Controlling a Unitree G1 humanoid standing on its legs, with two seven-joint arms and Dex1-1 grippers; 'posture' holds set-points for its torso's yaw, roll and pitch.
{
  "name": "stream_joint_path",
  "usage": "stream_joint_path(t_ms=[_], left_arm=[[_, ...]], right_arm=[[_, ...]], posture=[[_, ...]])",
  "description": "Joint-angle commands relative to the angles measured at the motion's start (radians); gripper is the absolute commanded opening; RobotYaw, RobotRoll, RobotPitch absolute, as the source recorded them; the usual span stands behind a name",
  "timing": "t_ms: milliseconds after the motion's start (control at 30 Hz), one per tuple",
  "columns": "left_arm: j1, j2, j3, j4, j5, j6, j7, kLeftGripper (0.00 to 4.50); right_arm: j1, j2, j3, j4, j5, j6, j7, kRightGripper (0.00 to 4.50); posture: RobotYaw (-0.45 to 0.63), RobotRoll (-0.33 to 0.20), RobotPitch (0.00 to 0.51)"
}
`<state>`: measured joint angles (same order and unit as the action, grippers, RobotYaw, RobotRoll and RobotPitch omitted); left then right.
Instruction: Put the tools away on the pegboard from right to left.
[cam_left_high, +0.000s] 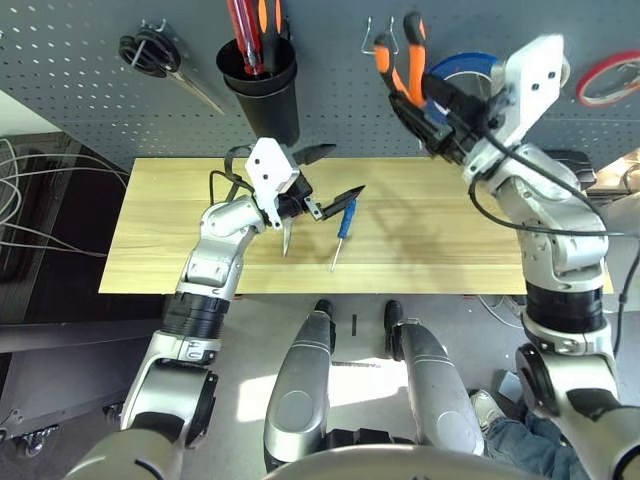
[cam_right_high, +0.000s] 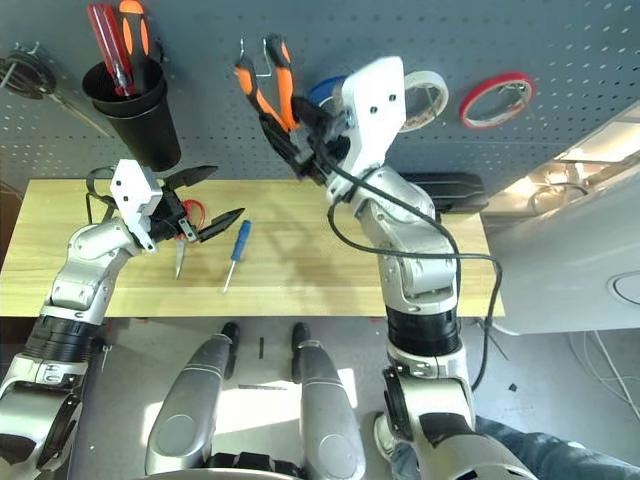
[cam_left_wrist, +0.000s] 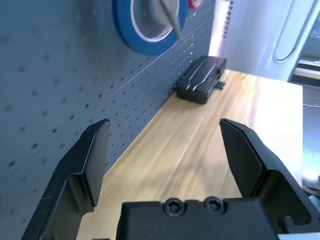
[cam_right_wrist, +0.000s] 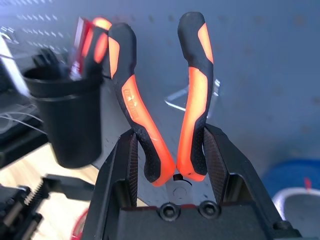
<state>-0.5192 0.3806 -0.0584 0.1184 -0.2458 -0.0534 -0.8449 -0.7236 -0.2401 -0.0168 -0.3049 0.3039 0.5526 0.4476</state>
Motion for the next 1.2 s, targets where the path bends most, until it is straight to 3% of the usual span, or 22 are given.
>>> stream_joint_path(t_ms=[33,300,433,700,1200], left_arm=[[0.0,-0.004,-0.009,-0.053,-0.017,0.015,-0.009,4.5],[-0.094,-0.032,0.033,-0.076,-0.012,-0.018,0.069,4.5],[-0.109,-0.028,0.031,-0.06,-0.002,-0.022,0.083,4.5],[-0.096,-0.032,0.022,-0.051,0.015,-0.033,0.088,4.5],[-0.092,-0.014,0.033,-0.057,0.013,-0.021,0.091,4.5]], right_arm=[[-0.046,0.026,-0.003,-0.04,0.047,0.033,-0.025,2.08],[-0.223,0.095,-0.043,0.034,0.088,0.021,-0.097,2.08],[-0.271,0.098,-0.044,0.11,0.049,-0.067,-0.112,2.08],[-0.29,0.099,0.012,0.305,-0.101,-0.319,-0.131,2.08],[-0.32,0.173,0.02,0.437,-0.145,-0.506,-0.154,2.08]], posture=[[0.12,0.0,0.38],[0.13,0.0,0.367],[0.13,0.0,0.366],[0.14,0.0,0.367],[0.17,0.0,0.387]])
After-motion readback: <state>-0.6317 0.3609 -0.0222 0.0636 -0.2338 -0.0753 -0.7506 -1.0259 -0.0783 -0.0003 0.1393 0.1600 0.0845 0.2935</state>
